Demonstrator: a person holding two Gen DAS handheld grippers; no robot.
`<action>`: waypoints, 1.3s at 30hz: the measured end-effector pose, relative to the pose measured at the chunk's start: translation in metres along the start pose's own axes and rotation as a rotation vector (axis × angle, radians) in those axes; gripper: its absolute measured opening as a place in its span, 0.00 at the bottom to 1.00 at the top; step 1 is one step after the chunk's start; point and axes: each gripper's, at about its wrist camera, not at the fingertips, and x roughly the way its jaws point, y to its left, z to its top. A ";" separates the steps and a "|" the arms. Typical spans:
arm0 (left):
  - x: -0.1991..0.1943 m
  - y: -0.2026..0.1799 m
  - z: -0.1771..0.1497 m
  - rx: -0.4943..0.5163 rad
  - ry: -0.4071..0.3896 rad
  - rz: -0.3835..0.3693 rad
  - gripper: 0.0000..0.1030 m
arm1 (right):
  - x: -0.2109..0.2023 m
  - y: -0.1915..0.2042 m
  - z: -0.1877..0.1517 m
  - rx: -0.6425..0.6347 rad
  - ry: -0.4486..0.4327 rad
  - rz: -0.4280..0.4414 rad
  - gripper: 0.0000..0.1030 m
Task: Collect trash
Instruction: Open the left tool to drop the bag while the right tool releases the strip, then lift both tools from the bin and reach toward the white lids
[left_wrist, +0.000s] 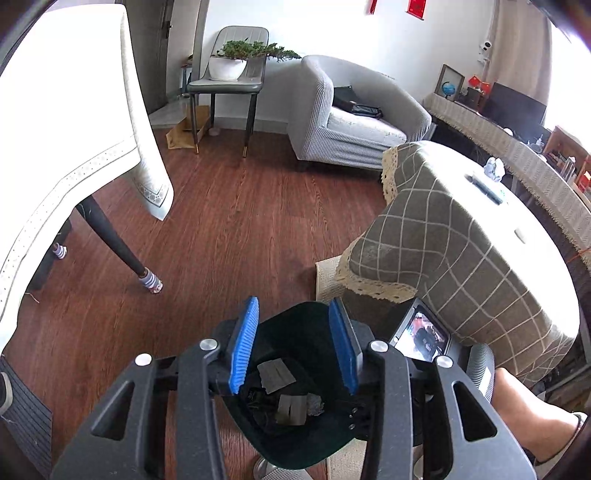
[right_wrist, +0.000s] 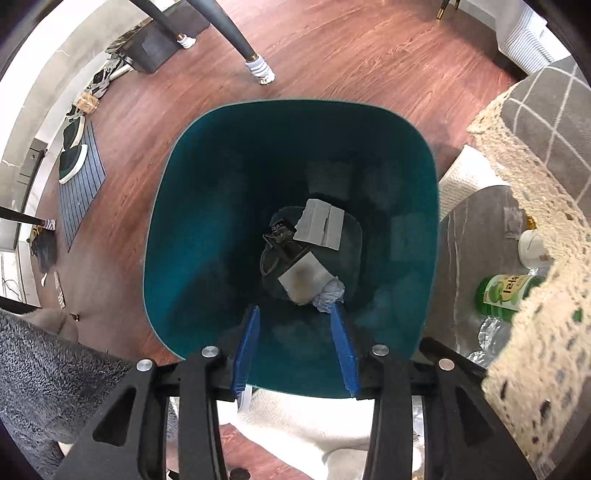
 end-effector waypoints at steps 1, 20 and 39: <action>-0.003 -0.001 0.002 -0.001 -0.009 -0.005 0.41 | -0.004 0.000 -0.001 0.000 -0.009 0.004 0.40; -0.045 -0.033 0.033 0.030 -0.145 0.005 0.41 | -0.097 0.011 -0.024 -0.081 -0.270 0.054 0.34; -0.045 -0.113 0.065 0.121 -0.225 -0.010 0.57 | -0.225 -0.054 -0.063 -0.067 -0.626 -0.042 0.30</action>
